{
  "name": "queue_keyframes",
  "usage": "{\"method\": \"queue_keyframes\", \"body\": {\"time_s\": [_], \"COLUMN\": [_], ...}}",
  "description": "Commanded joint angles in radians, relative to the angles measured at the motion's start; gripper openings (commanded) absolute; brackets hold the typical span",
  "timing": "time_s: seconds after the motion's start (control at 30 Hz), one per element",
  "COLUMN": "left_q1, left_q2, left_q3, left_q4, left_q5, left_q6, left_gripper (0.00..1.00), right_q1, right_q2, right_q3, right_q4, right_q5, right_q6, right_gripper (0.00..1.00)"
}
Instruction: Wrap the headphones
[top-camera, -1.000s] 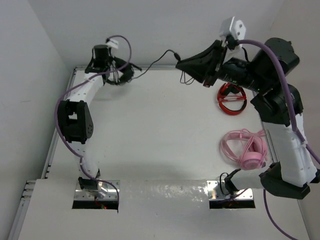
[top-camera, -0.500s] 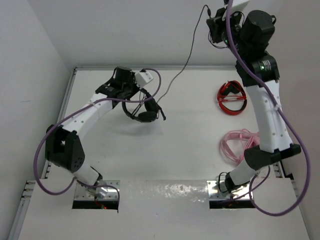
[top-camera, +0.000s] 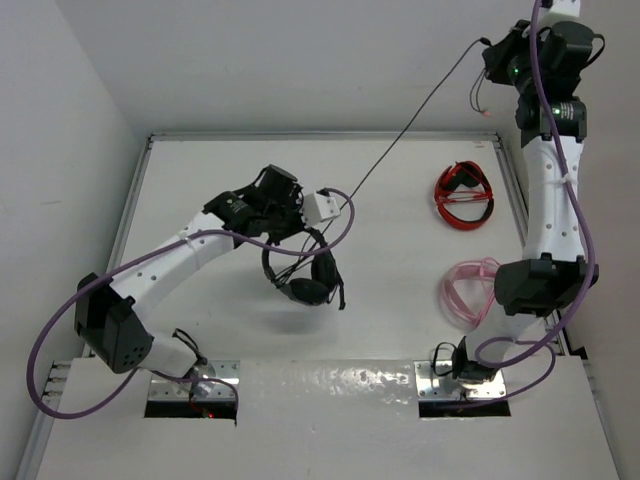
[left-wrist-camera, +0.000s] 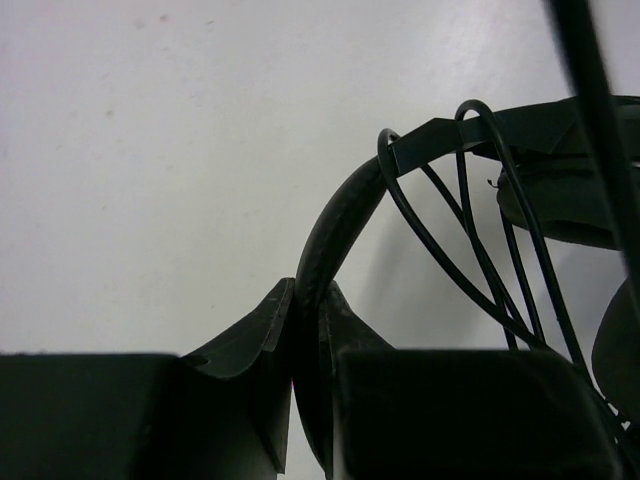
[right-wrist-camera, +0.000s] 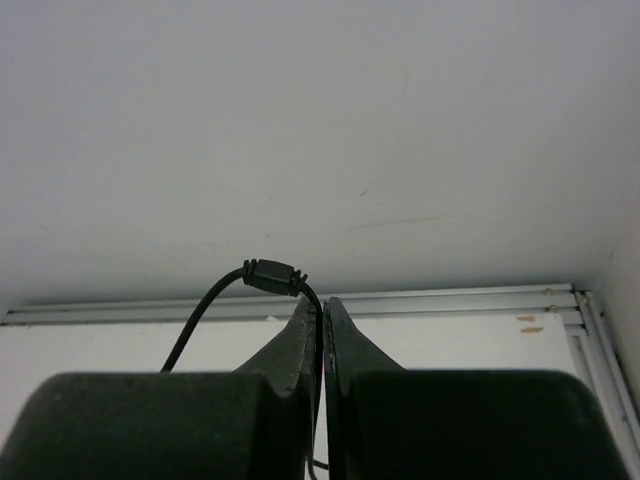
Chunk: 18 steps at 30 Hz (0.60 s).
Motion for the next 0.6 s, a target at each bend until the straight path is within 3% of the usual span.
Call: {"method": "queue_keyframes", "body": {"time_s": [0.0,0.17,0.3,0.57], "left_q1": [-0.022,-0.02,0.015,0.067], "left_q2": [-0.041,-0.036,-0.004,0.065], "left_q3": [0.057,0.254,0.457,0.785], "left_q4": [-0.094,-0.224,-0.263,-0.303], "left_q5": [0.097,0.317,0.387,0.497], "left_q6": [-0.008,-0.064,-0.205,-0.359], "left_gripper": [0.0,0.0,0.0,0.0], "right_q1": [-0.014,-0.024,-0.02,0.025], "right_q2": [-0.024,-0.014,-0.015,-0.052], "right_q3": [-0.028,-0.135,-0.262,-0.502], "right_q4": [0.099,0.073,0.023,0.093], "right_q5": [-0.014,0.001,0.03,0.051], "right_q6": [0.043,-0.009,-0.067,-0.108], "right_gripper": [0.0,0.0,0.0,0.0]}}
